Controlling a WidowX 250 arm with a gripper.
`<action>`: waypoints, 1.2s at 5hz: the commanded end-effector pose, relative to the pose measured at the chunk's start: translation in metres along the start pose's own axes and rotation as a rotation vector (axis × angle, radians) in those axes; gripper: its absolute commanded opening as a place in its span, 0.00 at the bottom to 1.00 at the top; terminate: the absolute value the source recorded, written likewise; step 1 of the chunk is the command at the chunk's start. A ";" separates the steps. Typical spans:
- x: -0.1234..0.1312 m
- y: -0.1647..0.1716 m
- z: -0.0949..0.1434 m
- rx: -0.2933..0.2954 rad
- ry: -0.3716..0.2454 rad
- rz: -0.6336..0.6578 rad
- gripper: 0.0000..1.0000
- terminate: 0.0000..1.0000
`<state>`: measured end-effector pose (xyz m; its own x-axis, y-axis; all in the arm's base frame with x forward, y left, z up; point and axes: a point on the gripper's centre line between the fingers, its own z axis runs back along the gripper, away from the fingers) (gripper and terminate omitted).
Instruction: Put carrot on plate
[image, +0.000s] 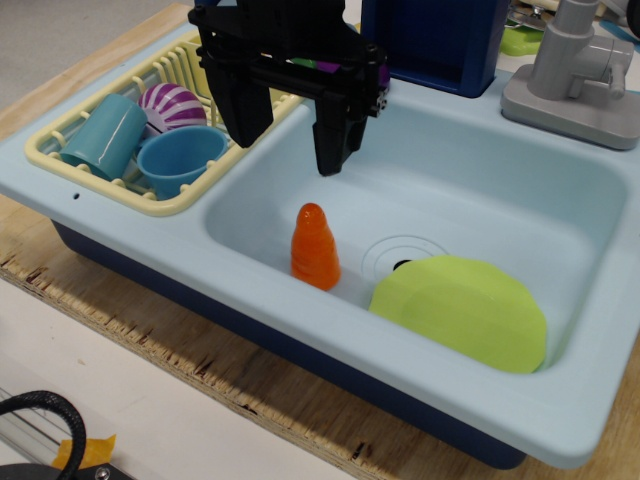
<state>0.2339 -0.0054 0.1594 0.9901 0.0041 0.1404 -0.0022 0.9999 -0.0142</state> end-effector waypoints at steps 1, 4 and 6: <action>0.000 0.000 0.000 0.000 0.000 0.000 1.00 0.00; 0.001 0.002 -0.032 -0.046 -0.002 0.013 1.00 0.00; -0.005 0.003 -0.046 -0.078 0.007 0.001 1.00 0.00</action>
<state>0.2339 -0.0055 0.1028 0.9938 -0.0080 0.1113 0.0197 0.9943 -0.1045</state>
